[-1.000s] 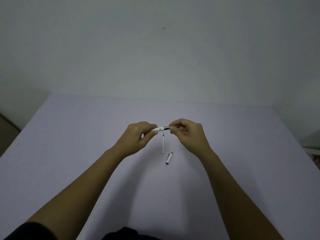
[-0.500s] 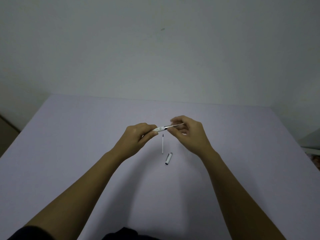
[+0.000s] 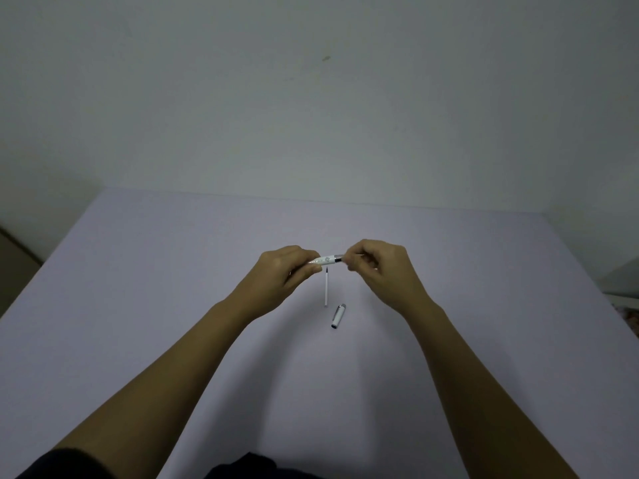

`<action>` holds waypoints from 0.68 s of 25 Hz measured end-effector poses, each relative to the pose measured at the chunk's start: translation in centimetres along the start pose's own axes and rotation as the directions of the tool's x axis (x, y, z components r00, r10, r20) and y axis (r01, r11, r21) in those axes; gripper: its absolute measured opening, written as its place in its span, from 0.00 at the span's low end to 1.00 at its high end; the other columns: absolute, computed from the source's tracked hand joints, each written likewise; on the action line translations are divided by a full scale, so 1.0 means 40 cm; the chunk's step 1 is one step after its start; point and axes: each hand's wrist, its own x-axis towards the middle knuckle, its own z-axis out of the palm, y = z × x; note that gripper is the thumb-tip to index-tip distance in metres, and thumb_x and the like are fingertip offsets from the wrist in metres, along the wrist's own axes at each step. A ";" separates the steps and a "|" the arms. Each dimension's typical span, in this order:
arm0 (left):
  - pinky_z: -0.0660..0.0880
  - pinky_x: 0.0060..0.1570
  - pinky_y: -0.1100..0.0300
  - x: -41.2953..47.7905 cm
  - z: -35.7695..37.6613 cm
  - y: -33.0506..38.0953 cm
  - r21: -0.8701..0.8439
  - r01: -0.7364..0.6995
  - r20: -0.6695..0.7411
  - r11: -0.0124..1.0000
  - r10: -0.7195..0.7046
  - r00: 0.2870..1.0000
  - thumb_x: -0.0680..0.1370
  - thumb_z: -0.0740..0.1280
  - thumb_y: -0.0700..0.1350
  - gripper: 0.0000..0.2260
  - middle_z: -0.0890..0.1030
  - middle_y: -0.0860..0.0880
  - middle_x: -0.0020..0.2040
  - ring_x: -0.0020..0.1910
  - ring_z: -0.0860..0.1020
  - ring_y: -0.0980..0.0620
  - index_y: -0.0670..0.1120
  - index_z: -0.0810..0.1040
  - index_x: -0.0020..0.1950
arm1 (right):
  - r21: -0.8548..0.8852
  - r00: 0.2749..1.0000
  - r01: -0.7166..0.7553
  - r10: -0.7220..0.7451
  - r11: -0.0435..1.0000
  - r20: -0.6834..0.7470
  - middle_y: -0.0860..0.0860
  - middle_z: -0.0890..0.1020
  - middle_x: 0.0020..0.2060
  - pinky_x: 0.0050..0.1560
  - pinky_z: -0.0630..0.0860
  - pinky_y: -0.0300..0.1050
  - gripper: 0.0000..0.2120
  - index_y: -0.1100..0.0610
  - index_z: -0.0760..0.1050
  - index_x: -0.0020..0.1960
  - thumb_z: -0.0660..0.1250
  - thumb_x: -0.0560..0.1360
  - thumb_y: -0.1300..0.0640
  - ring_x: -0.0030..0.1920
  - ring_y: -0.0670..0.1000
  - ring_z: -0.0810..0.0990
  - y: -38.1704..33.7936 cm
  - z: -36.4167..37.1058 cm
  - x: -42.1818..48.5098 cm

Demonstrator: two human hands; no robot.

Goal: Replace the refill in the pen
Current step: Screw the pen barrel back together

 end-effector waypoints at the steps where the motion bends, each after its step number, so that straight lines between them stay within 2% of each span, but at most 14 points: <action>1: 0.64 0.37 0.77 0.001 -0.001 0.000 0.006 0.003 -0.001 1.000 -0.003 1.000 0.77 0.65 0.43 0.06 0.72 0.55 0.35 0.33 0.68 0.59 0.43 0.79 0.51 | -0.007 1.000 0.025 -0.025 1.000 -0.002 0.43 0.81 0.38 0.44 0.78 0.32 0.05 0.52 0.78 0.47 0.70 0.72 0.57 0.40 0.41 0.81 0.000 0.000 0.000; 2: 0.64 0.37 0.77 0.002 -0.001 0.001 0.010 0.004 0.001 1.000 -0.004 1.000 0.77 0.65 0.43 0.06 0.72 0.55 0.35 0.33 0.68 0.58 0.43 0.79 0.51 | -0.020 0.999 0.050 -0.050 0.999 -0.001 0.42 0.80 0.38 0.44 0.76 0.28 0.06 0.53 0.78 0.48 0.71 0.71 0.58 0.41 0.39 0.81 0.001 -0.001 0.000; 4: 0.65 0.38 0.77 0.003 -0.002 0.001 0.010 0.006 0.006 1.000 -0.006 1.000 0.77 0.65 0.42 0.06 0.72 0.55 0.35 0.33 0.69 0.58 0.43 0.79 0.51 | -0.062 0.998 0.062 -0.063 0.996 -0.008 0.38 0.78 0.34 0.39 0.72 0.25 0.02 0.54 0.79 0.44 0.71 0.72 0.57 0.37 0.36 0.79 0.000 -0.001 0.004; 6: 0.65 0.37 0.76 0.004 -0.003 0.000 0.005 0.012 0.005 1.000 -0.012 1.000 0.77 0.65 0.42 0.06 0.72 0.55 0.35 0.33 0.69 0.58 0.43 0.79 0.51 | -0.079 0.999 0.042 -0.043 0.996 -0.017 0.38 0.78 0.33 0.38 0.71 0.25 0.03 0.53 0.79 0.43 0.71 0.72 0.54 0.35 0.37 0.77 -0.004 -0.004 0.006; 9: 0.64 0.37 0.76 0.002 -0.004 -0.003 0.006 0.015 0.008 1.000 -0.015 1.000 0.78 0.65 0.42 0.06 0.73 0.54 0.36 0.34 0.69 0.57 0.43 0.79 0.51 | -0.103 0.996 0.086 -0.086 0.991 0.001 0.42 0.80 0.38 0.43 0.72 0.24 0.05 0.55 0.79 0.48 0.71 0.72 0.58 0.40 0.34 0.78 -0.001 -0.006 0.008; 12: 0.65 0.37 0.75 0.003 -0.002 -0.004 0.007 0.017 0.010 1.000 -0.017 1.000 0.78 0.65 0.42 0.06 0.73 0.54 0.36 0.34 0.70 0.55 0.43 0.79 0.51 | -0.156 0.998 0.057 -0.057 0.986 0.004 0.42 0.79 0.33 0.36 0.69 0.24 0.04 0.56 0.80 0.44 0.69 0.73 0.55 0.35 0.35 0.77 -0.001 -0.006 0.013; 14: 0.65 0.36 0.74 0.003 0.000 -0.005 0.014 0.019 0.015 1.000 -0.019 1.000 0.77 0.65 0.42 0.06 0.74 0.53 0.36 0.34 0.70 0.55 0.43 0.79 0.51 | -0.124 0.999 0.036 -0.035 0.992 0.004 0.43 0.80 0.36 0.40 0.71 0.23 0.06 0.56 0.80 0.48 0.69 0.73 0.55 0.37 0.35 0.78 -0.001 -0.006 0.014; 15: 0.65 0.36 0.73 0.002 0.001 -0.005 0.016 0.020 0.015 1.000 -0.020 1.000 0.77 0.65 0.43 0.06 0.73 0.53 0.36 0.34 0.70 0.54 0.42 0.79 0.51 | -0.121 0.999 0.048 -0.047 0.991 0.008 0.43 0.80 0.37 0.42 0.72 0.24 0.06 0.56 0.80 0.48 0.69 0.74 0.56 0.38 0.35 0.78 -0.001 -0.005 0.014; 17: 0.65 0.36 0.74 0.000 0.003 -0.003 0.015 0.014 0.019 1.000 -0.014 1.000 0.77 0.65 0.43 0.06 0.73 0.53 0.36 0.34 0.69 0.54 0.42 0.79 0.51 | -0.163 0.997 0.074 -0.073 0.984 0.012 0.45 0.80 0.34 0.40 0.72 0.29 0.05 0.56 0.80 0.44 0.66 0.75 0.57 0.36 0.40 0.78 -0.003 -0.002 0.015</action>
